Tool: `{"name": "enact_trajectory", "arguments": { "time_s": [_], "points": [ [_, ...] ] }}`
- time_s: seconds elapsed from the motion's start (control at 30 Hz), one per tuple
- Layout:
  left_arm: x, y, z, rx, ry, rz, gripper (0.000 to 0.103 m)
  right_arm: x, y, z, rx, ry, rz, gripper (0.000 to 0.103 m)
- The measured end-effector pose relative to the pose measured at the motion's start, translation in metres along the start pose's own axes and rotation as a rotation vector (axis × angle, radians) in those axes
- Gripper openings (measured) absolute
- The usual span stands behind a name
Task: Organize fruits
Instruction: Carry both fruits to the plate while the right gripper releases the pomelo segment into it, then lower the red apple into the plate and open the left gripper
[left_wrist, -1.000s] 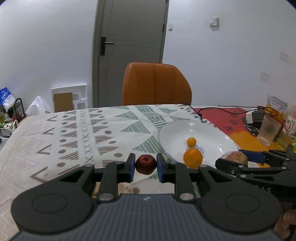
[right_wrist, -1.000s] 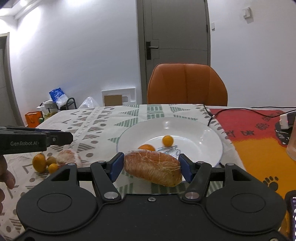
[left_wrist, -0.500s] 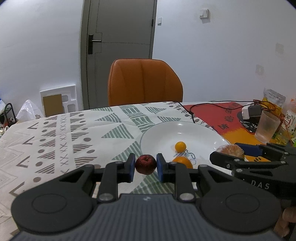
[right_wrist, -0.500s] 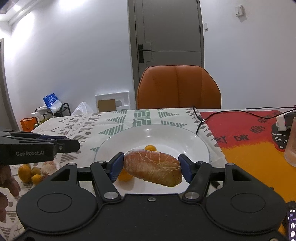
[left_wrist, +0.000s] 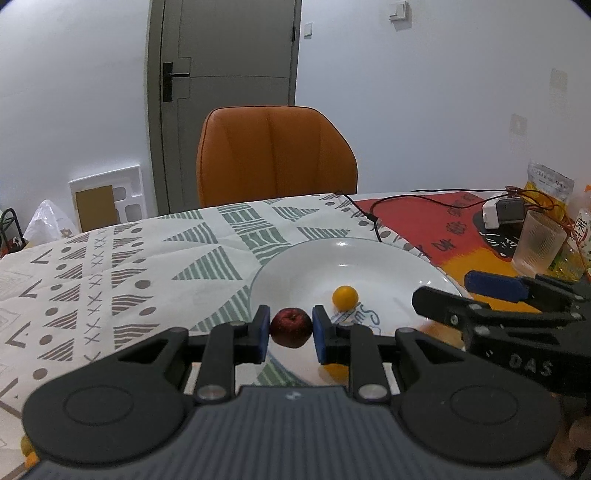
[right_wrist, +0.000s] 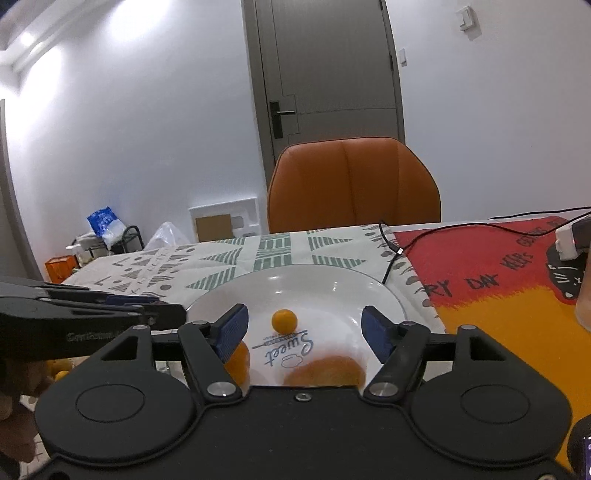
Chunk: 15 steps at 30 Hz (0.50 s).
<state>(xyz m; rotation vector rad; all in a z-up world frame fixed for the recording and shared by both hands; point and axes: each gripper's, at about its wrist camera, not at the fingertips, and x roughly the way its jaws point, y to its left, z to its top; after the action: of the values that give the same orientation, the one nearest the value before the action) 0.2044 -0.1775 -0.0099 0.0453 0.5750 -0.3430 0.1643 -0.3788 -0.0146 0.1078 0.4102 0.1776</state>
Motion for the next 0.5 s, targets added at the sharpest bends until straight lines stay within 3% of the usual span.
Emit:
{"name": "enact_trajectory", "arguments": {
  "time_s": [0.33,0.5],
  "points": [
    [0.008,-0.009,0.005,0.004,-0.004,-0.013,0.023,-0.017,-0.006,-0.008,0.043,0.004,0.011,0.068],
    [-0.001,-0.01,0.006,0.02,-0.033,0.007,0.03,-0.019,-0.006,-0.012,0.051,0.016,0.001,0.07]
  ]
}}
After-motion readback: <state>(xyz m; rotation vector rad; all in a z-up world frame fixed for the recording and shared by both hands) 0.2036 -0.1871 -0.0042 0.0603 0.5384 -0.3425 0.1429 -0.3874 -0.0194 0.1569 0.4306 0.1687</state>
